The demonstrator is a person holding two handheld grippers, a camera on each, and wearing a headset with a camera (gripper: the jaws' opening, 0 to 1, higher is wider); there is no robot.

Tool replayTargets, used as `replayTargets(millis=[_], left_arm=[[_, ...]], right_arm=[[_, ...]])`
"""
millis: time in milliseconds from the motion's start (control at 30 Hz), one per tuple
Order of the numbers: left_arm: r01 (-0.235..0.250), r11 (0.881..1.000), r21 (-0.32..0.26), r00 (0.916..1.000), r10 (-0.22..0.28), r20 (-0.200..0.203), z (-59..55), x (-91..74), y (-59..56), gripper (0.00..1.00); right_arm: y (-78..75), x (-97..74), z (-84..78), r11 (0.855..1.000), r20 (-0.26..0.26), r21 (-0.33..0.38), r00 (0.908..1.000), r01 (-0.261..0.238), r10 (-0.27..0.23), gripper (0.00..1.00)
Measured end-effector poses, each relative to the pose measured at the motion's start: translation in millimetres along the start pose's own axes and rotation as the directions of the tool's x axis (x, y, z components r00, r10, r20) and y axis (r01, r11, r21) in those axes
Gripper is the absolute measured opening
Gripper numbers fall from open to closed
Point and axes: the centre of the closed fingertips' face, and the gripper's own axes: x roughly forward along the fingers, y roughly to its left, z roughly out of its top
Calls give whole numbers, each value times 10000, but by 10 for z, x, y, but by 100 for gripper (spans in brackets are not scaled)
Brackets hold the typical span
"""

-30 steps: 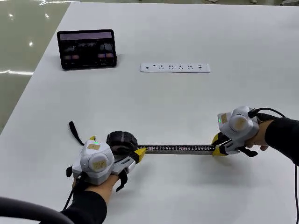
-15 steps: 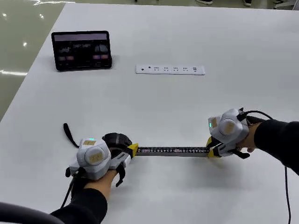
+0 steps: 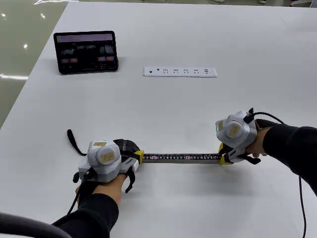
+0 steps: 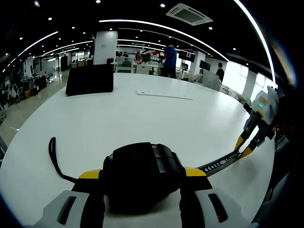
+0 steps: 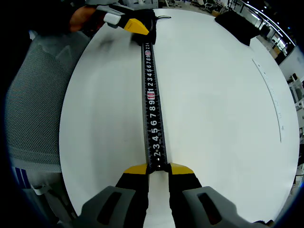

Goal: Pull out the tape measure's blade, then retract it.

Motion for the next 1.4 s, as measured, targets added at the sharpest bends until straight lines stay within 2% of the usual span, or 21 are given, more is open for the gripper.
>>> replayTargets(millis=[267, 300, 433, 767, 1400], left_arm=[[35, 9999, -109, 10000, -35, -12, 6, -2, -3, 59], [53, 9999, -117, 10000, -53, -18, 6, -2, -4, 59], [94, 9999, -131, 9999, -95, -62, 3, -3, -5, 59], [148, 9997, -185, 9998, -151, -159, -4, -11, -8, 59], [209, 9996, -180, 9995, -213, -231, -18, -20, -5, 59]], right_arm=[[1, -2, 5, 9996, 132, 298, 9999, -13, 9, 10], [12, -4, 9, 9999, 185, -42, 9998, 123, -123, 11], [6, -8, 5, 9986, 696, 475, 9972, 242, -275, 10], [20, 18, 142, 9986, 701, 472, 9971, 258, -291, 10], [17, 77, 266, 9983, 891, 536, 9957, 224, -272, 10]])
